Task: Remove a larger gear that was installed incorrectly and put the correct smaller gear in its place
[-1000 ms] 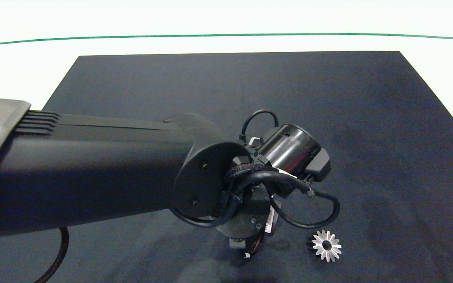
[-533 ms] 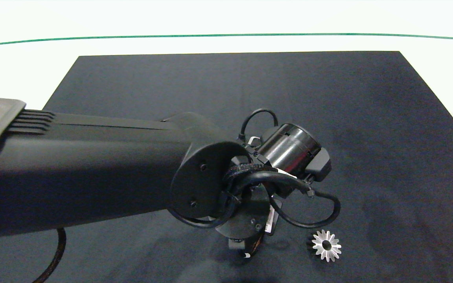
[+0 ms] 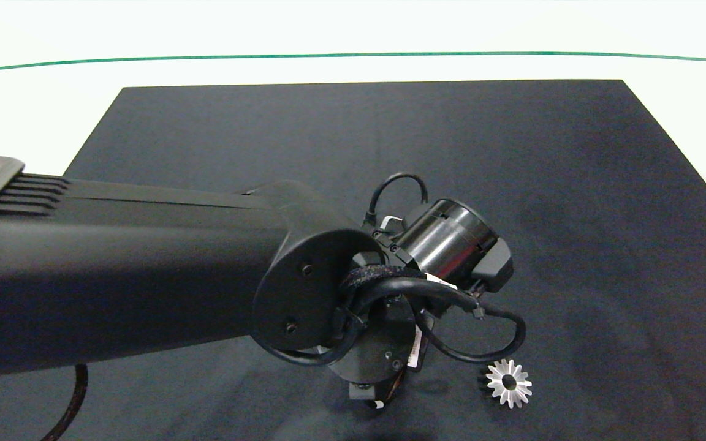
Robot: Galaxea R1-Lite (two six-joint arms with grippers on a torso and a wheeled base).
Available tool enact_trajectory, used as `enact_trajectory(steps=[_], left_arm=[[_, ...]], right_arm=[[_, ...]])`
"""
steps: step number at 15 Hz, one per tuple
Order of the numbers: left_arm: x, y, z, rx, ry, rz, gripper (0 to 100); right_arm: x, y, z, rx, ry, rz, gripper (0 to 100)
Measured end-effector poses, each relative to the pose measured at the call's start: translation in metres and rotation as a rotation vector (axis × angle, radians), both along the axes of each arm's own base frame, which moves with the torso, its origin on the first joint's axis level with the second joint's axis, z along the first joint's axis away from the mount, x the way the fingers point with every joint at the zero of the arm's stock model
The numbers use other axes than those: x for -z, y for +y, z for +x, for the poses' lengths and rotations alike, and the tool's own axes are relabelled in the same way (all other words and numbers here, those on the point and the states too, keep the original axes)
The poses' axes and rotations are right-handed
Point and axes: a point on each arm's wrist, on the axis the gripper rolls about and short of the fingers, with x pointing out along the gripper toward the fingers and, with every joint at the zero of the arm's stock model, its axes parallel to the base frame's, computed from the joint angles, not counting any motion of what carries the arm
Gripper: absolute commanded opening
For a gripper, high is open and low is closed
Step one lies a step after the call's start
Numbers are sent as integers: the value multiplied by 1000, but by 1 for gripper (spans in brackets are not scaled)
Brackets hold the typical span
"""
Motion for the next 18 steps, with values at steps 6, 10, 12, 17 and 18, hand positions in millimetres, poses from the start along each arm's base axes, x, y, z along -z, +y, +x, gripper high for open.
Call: enact_trajectory(steps=[6,10,12,17,18], left_arm=[[2,-4,2,2,-7,-10,19],[4,-5,2,3,-7,-9,19],[5,-5,2,2,-6,-5,100],[5,-4,2,-1,-7,-7,100],[4,-4,2,-8,-6,-14,100]], right_arm=[[0,0,0,0,0,0,100],[0,0,0,-2,0,-2,100],[0,0,0,-2,0,-1,100],[0,0,0,-2,0,-2,100],[0,0,0,-2,1,-3,100]])
